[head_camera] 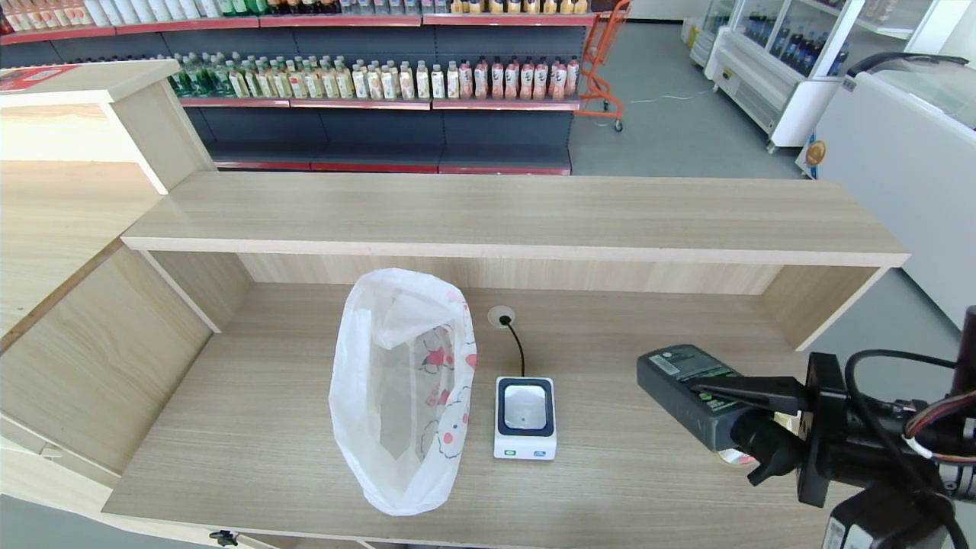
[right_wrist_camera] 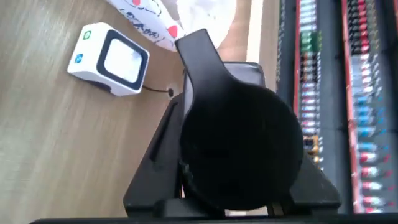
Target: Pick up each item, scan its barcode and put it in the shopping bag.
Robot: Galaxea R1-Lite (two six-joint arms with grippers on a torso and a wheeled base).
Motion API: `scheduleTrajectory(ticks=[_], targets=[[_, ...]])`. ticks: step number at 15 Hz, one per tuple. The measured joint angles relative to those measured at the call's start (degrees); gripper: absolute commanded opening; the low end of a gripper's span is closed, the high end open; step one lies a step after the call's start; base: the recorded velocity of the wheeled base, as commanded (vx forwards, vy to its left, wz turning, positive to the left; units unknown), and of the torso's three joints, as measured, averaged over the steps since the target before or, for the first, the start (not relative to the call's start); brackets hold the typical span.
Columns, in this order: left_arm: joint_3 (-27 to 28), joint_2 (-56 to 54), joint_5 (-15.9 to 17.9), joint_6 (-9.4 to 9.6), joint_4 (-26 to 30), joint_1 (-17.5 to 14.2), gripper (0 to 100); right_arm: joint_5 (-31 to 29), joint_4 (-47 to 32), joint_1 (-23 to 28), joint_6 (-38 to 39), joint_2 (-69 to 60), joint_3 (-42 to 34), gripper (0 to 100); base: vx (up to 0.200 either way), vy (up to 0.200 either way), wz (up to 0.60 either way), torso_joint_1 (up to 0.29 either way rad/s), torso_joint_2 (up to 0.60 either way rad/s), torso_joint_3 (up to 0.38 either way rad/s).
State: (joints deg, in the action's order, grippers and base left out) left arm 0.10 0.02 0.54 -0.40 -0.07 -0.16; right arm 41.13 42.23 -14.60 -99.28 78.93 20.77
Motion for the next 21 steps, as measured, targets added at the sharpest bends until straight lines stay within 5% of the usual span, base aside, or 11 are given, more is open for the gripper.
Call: scheduleTrajectory(ticks=[6,12,17,21], targets=[[0.00,0.00,0.00,-0.02,0.00,0.00,100,-3.69,-1.37,9.29,39.58,-3.05,-0.88,0,0.000,0.000,0.00,0.000,0.00,0.000],[0.00,0.00,0.00,-0.02,0.00,0.00,100,-7.98,-1.28,10.12,79.74,6.29,2.38,0,0.000,0.000,0.00,0.000,0.00,0.000],[0.00,0.00,-0.02,-0.02,0.00,0.00,100,-17.10,-1.26,1.90,111.59,17.43,9.87,0,0.000,0.000,0.00,0.000,0.00,0.000],[0.00,0.00,0.00,-0.02,0.00,0.00,100,-25.65,-1.28,-8.18,120.56,26.16,17.68,0,0.000,0.000,0.00,0.000,0.00,0.000]])
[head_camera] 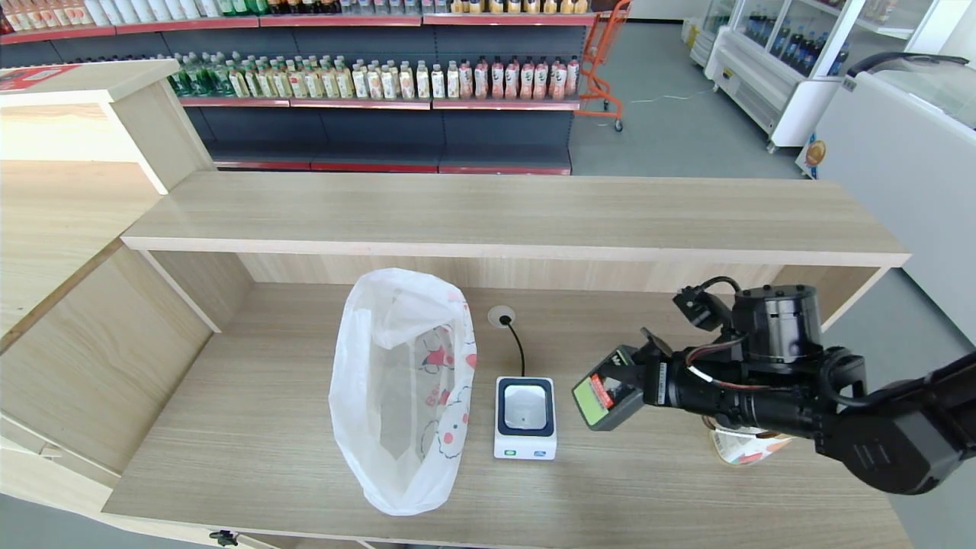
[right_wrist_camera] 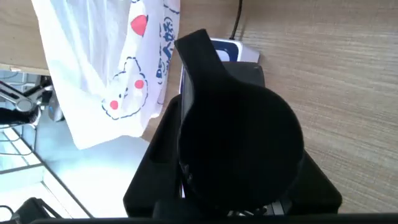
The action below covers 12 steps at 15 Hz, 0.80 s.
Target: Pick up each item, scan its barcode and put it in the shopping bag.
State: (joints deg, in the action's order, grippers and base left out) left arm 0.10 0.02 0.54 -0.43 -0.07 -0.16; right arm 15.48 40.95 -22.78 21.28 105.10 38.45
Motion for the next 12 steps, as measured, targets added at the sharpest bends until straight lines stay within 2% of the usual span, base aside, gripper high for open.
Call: scheduleTrajectory(ticks=[4,12], targets=[[0.00,0.00,0.00,0.00,0.00,0.00,100,-2.90,0.16,-3.80,0.33,6.95,3.96,0,0.000,0.000,0.00,0.000,0.00,0.000],[0.00,0.00,0.00,0.00,0.00,0.00,100,-3.69,0.51,-7.31,0.52,14.91,10.11,0,0.000,0.000,0.00,0.000,0.00,0.000]])
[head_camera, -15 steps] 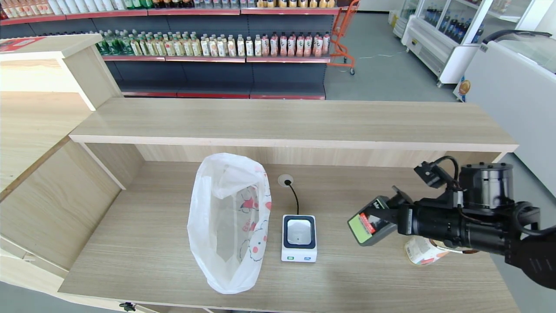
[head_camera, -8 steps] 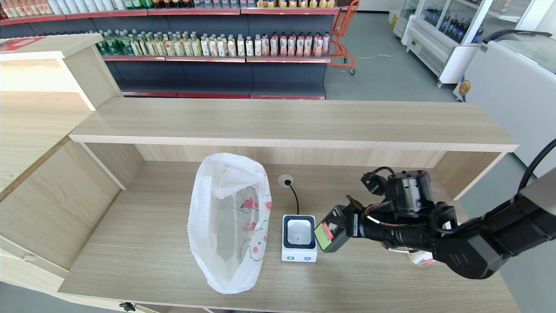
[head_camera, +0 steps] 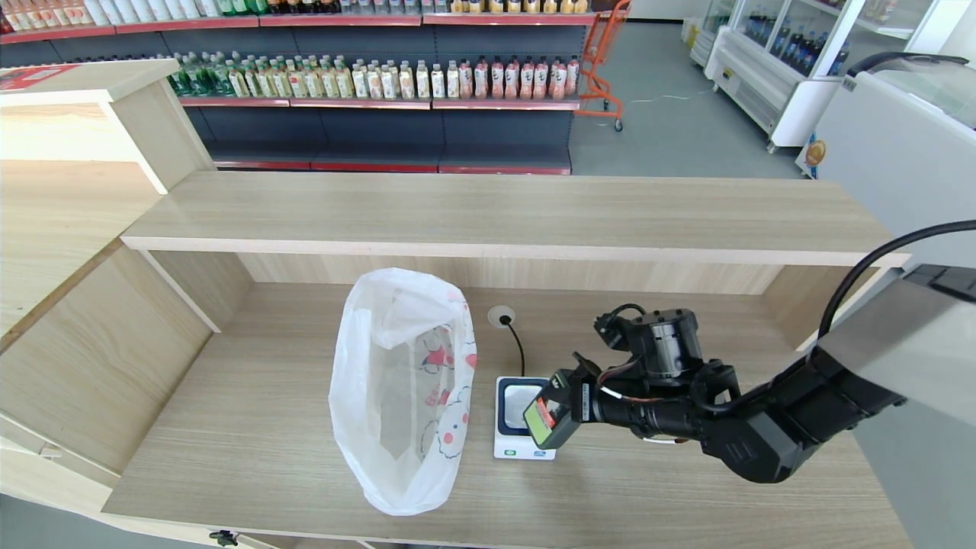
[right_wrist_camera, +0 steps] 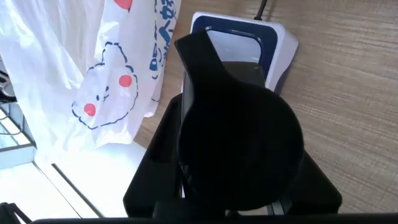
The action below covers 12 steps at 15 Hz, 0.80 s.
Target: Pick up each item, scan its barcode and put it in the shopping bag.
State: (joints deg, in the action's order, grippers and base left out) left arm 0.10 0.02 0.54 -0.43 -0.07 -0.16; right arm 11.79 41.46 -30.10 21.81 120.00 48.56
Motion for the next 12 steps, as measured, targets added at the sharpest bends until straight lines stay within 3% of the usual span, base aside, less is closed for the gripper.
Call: scheduleTrajectory(ticks=[7,12], targets=[[0.00,0.00,0.00,0.00,0.00,0.00,100,-4.90,0.90,-2.45,-0.22,4.45,4.43,0,0.000,0.000,0.00,0.000,0.00,0.000],[0.00,0.00,-0.02,0.00,0.00,0.00,100,-5.22,2.71,-2.67,0.00,5.49,4.17,0,0.000,0.000,0.00,0.000,0.00,0.000]])
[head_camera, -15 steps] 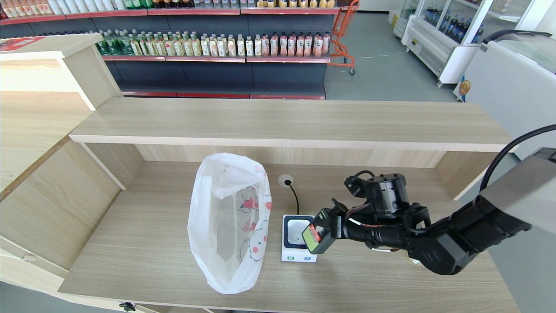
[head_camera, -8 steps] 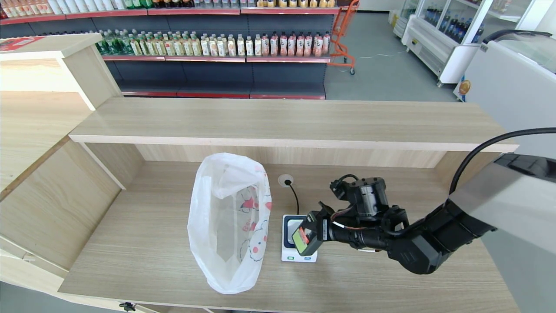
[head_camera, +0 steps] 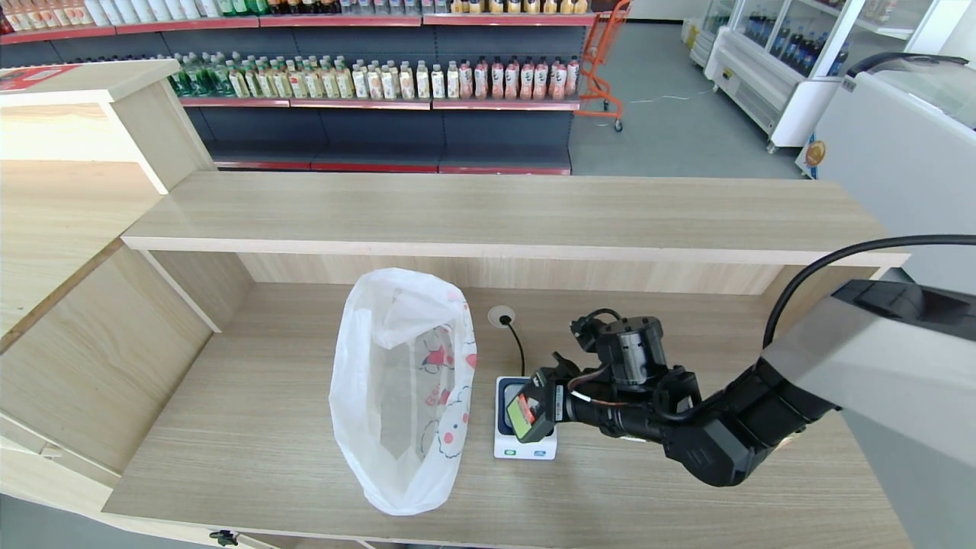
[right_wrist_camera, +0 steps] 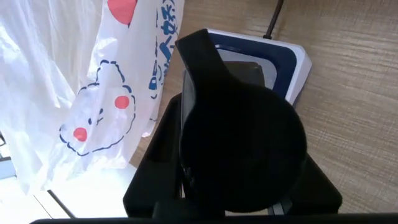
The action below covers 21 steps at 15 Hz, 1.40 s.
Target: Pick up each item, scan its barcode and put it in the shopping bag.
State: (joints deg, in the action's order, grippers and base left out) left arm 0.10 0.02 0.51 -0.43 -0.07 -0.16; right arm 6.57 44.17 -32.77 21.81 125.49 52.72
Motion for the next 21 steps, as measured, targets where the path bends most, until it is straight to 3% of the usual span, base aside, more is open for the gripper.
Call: scheduleTrajectory(ticks=[6,10,13,18,21], targets=[[0.00,0.00,0.02,0.00,0.00,0.00,100,0.84,-1.37,0.90,4.13,-13.89,-6.67,0,0.000,0.000,0.00,0.000,0.00,0.000],[0.00,0.00,0.02,0.00,0.00,0.00,100,1.23,-1.41,5.44,-9.56,-29.77,-21.70,0,0.000,0.000,0.00,0.000,0.00,0.000],[0.00,0.00,0.02,0.00,0.00,0.00,100,1.90,-1.34,9.29,-13.85,-38.64,-29.85,0,0.000,0.000,0.00,0.000,0.00,0.000],[0.00,0.00,0.02,0.05,0.00,0.05,100,2.01,-1.56,10.84,-11.47,-44.62,-32.74,0,0.000,0.000,0.00,0.000,0.00,0.000],[0.00,0.00,0.02,0.16,0.00,0.05,100,2.12,-1.66,10.75,-9.89,-45.62,-32.99,0,0.000,0.200,0.00,0.002,0.00,-0.001]])
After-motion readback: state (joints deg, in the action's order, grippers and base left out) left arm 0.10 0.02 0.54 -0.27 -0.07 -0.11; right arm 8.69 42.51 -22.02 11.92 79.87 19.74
